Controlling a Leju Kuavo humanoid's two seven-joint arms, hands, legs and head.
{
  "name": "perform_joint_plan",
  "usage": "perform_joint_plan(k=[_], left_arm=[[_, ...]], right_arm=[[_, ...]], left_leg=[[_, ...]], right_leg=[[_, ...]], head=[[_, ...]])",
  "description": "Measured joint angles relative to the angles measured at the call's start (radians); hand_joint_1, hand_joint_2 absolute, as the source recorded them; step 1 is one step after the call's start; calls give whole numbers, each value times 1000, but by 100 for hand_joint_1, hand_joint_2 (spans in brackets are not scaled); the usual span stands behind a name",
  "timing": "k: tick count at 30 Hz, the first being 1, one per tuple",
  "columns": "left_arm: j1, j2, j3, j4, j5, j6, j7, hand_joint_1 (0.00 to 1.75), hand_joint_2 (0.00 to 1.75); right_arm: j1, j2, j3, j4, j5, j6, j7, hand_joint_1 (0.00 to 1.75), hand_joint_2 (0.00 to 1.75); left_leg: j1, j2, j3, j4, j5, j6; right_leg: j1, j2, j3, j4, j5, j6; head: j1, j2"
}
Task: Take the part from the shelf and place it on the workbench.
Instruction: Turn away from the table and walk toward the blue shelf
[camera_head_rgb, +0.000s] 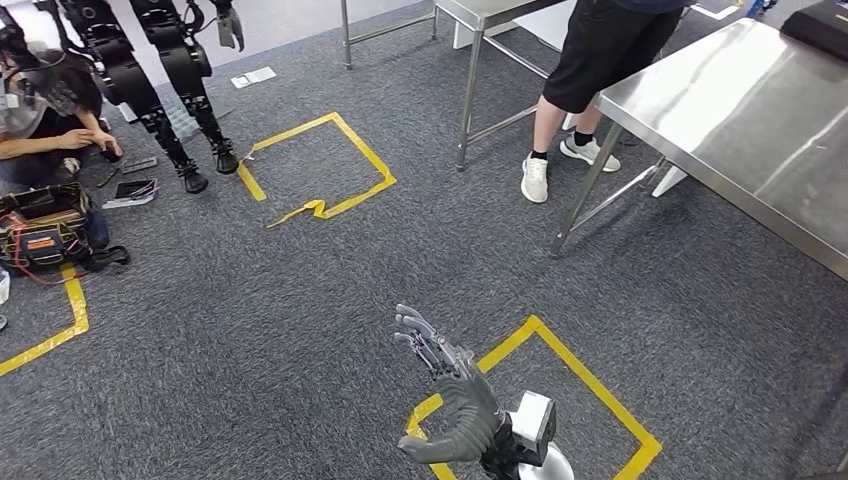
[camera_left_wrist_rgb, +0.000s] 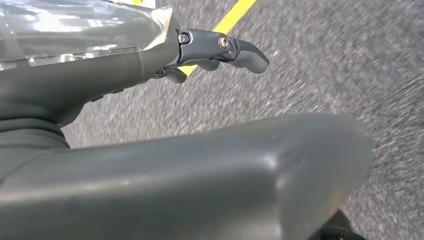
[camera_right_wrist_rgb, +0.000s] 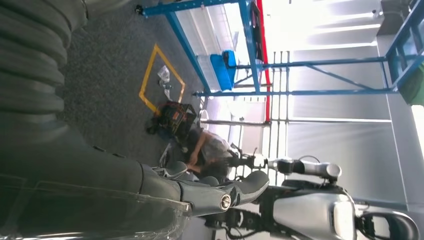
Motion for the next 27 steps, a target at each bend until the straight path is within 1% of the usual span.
perform_joint_plan(k=[1, 2, 3, 4, 5, 6, 7, 8, 9, 10, 11, 12, 13, 14, 15, 16, 17, 18, 19, 20, 21, 22, 24, 25, 26, 27], left_arm=[[0, 0, 0, 0, 1, 2, 0, 0, 0], [1, -1, 0, 0, 4, 4, 0, 0, 0], [1, -1, 0, 0, 7, 7, 0, 0, 0], [1, -3, 1, 0, 12, 11, 1, 0, 0], [1, -5, 1, 0, 16, 15, 2, 0, 0], [1, -7, 1, 1, 20, 18, 4, 0, 0], [2, -10, 2, 1, 22, 21, 6, 0, 0], [3, -12, 2, 1, 22, 23, 7, 0, 0], [5, -13, 3, 1, 23, 23, 8, 0, 0], [6, -13, 4, 1, 23, 24, 8, 0, 0], [6, -14, 4, 1, 23, 25, 8, 0, 0], [6, -13, 4, 1, 23, 25, 8, 0, 0], [5, -13, 4, 1, 24, 26, 10, 0, 0], [4, -13, 5, 1, 26, 26, 12, 0, 0], [4, -12, 6, 1, 29, 27, 15, 0, 0], [4, -13, 7, 1, 33, 28, 18, 0, 0], [4, -12, 10, 1, 38, 29, 18, 0, 0], [5, -12, 12, 1, 43, 29, 16, 0, 0], [5, -12, 15, 1, 47, 29, 11, 0, 0], [5, -12, 16, 1, 49, 28, 5, 0, 0], [4, -13, 17, 1, 51, 27, -2, 0, 0], [4, -14, 17, 1, 51, 25, -7, 0, 0], [4, -14, 17, 1, 49, 23, -13, 0, 0], [4, -13, 17, 1, 48, 24, -15, 0, 0], [4, -13, 17, 1, 49, 26, -16, 0, 0], [3, -12, 18, 1, 50, 28, -17, 0, 0]], right_arm=[[3, -1, 0, 0, 1, -4, 1, 0, 175], [6, -1, -2, 0, 1, -11, 3, 0, 175], [10, -2, -6, 0, 0, -24, 6, 0, 175], [14, -3, -14, 0, -4, -40, 10, 0, 175], [20, -6, -27, 1, -10, -56, 12, 0, 175], [26, -9, -42, 2, -16, -69, 14, 0, 175], [32, -13, -57, 4, -20, -77, 14, 0, 175], [37, -17, -70, 6, -24, -80, 13, 0, 175], [40, -20, -79, 8, -26, -81, 13, 0, 175], [42, -21, -86, 9, -27, -82, 12, 0, 175], [45, -21, -91, 10, -28, -82, 12, 0, 175], [48, -21, -95, 11, -28, -83, 12, 0, 175], [53, -20, -100, 13, -29, -87, 14, 0, 175], [60, -20, -106, 15, -33, -96, 19, 0, 175], [67, -20, -117, 20, -42, -114, 29, 0, 175], [76, -19, -133, 27, -56, -140, 41, 0, 175], [86, -19, -158, 41, -75, -169, 53, 0, 175], [96, -18, -194, 64, -97, -197, 61, 0, 175], [103, -17, -238, 99, -114, -218, 61, 0, 175], [106, -18, -288, 144, -126, -234, 57, 0, 175], [103, -19, -345, 204, -129, -247, 50, 0, 175], [93, -21, -400, 272, -127, -262, 43, 0, 175], [60, -24, -508, 437, -109, -297, 35, 0, 175], [42, -24, -553, 523, -96, -317, 38, 0, 175], [27, -25, -593, 603, -80, -340, 46, 0, 175], [17, -25, -626, 676, -65, -363, 62, 0, 175]], left_leg=[[-3, -14, -2, 0, 2, 2], [-5, -28, -3, 0, 4, 4], [-5, -42, -3, 0, 6, 3], [-5, -55, -4, 0, 9, 2], [-6, -68, -5, 0, 12, -2], [-5, -79, -7, -1, 16, -7], [-5, -88, -9, -2, 19, -12], [-5, -98, -10, -5, 24, -19], [-4, -100, -13, -5, 26, -23], [-6, -86, -19, 2, 20, -27], [-9, -60, -33, 28, 0, -29], [-10, -29, -55, 75, -30, -31], [-12, 0, -83, 138, -68, -34], [-11, 14, -112, 203, -100, -39], [-9, 20, -132, 250, -117, -43], [-7, 25, -135, 265, -117, -47], [-4, 30, -118, 241, -100, -50], [0, 43, -81, 182, -71, -53], [1, 68, -39, 111, -48, -54], [2, 88, -4, 52, -30, -52], [0, 102, 19, 13, -22, -47], [-3, 105, 25, 0, -21, -39], [-9, 79, 23, -2, -16, -20], [-9, 67, 21, -4, -12, -12], [-9, 54, 19, -7, -8, -3], [-8, 42, 17, -8, -4, 5]], right_leg=[[1, 3, -6, 10, 2, 3], [3, 6, 10, -25, 22, 7], [5, 15, 43, -95, 52, 10], [7, 36, 81, -177, 83, 11], [11, 53, 112, -242, 109, 8], [15, 66, 130, -283, 124, 4], [19, 70, 135, -298, 130, -1], [23, 61, 137, -298, 133, -6], [18, 52, 139, -302, 139, -11], [15, 41, 142, -308, 146, -17], [10, 28, 144, -314, 152, -23], [5, 14, 144, -319, 157, -28], [8, -1, 143, -319, 158, -30], [8, -16, 142, -319, 159, -32], [9, -32, 140, -319, 159, -32], [9, -47, 140, -319, 158, -32], [8, -61, 140, -318, 157, -31], [6, -75, 141, -317, 155, -28], [8, -88, 143, -314, 151, -22], [10, -100, 142, -311, 146, -16], [14, -110, 143, -308, 142, -8], [18, -119, 145, -307, 139, -3], [18, -135, 150, -308, 137, 7], [14, -121, 149, -300, 130, 11], [10, -95, 138, -277, 114, 13], [6, -60, 116, -232, 89, 13]], head=[[0, 0], [0, 0], [0, 0], [0, 0], [1, 0], [2, 0], [2, 0], [3, 0], [2, 0], [0, 0], [-3, 0], [-6, 0], [-9, 0], [-10, 0], [-10, 0], [-11, 0], [-12, 0], [-13, 0], [-14, 0], [-14, 0], [-12, 0], [-9, 0], [-3, 0], [-2, 0], [0, 0], [2, 0]])
